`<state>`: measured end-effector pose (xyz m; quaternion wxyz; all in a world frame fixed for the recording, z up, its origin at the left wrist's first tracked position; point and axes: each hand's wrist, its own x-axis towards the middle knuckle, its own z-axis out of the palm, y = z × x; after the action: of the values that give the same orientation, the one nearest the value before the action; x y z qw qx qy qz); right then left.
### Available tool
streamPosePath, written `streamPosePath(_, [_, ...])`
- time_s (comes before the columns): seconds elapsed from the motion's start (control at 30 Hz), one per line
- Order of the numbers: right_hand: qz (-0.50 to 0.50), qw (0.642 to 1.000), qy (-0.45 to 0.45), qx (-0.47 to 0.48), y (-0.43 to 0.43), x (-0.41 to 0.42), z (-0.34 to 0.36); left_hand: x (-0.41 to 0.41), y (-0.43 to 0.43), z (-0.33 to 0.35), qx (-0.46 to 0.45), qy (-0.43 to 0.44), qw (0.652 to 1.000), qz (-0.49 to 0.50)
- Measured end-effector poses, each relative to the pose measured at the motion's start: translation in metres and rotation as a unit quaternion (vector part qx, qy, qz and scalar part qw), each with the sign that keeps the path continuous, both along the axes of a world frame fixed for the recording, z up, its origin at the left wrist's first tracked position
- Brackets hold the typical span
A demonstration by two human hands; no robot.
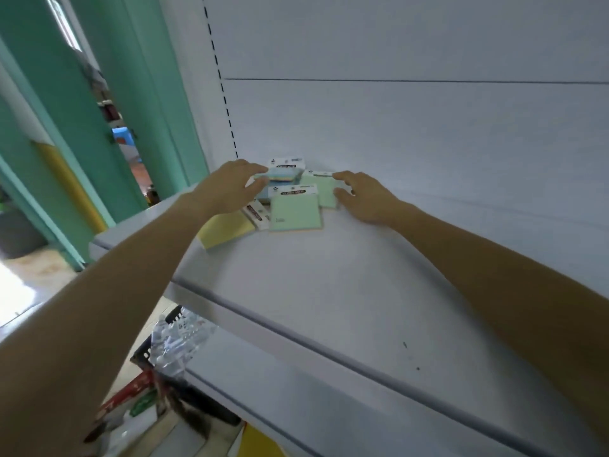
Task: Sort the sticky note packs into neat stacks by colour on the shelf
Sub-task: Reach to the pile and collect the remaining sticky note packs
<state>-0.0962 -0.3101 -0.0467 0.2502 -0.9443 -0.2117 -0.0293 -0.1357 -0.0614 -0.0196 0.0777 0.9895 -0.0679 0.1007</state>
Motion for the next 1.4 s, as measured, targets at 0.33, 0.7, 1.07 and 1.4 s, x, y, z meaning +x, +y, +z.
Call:
streamPosePath(0.33, [-0.204,0.974,0.077,0.059,0.042,0.03,-0.002,0.098,0.042,-0.009,-0.062,0.087,0.994,-0.006])
streamPosePath(0.7, [-0.219,0.946,0.102,0.215,0.04,0.003,0.006,0.123,0.033,-0.006,-0.269,0.109,0.955,-0.062])
streamPosePath(1.07, [-0.284,0.94,-0.047,0.185,0.023,-0.008,0.006,0.109,0.028,0.01,-0.405,0.087,0.903,-0.109])
streamPosePath(1.4, [-0.346,0.9,-0.05,0.259,-0.001,-0.024,0.006,0.105,0.007,0.005,-0.509,0.022,0.86,-0.038])
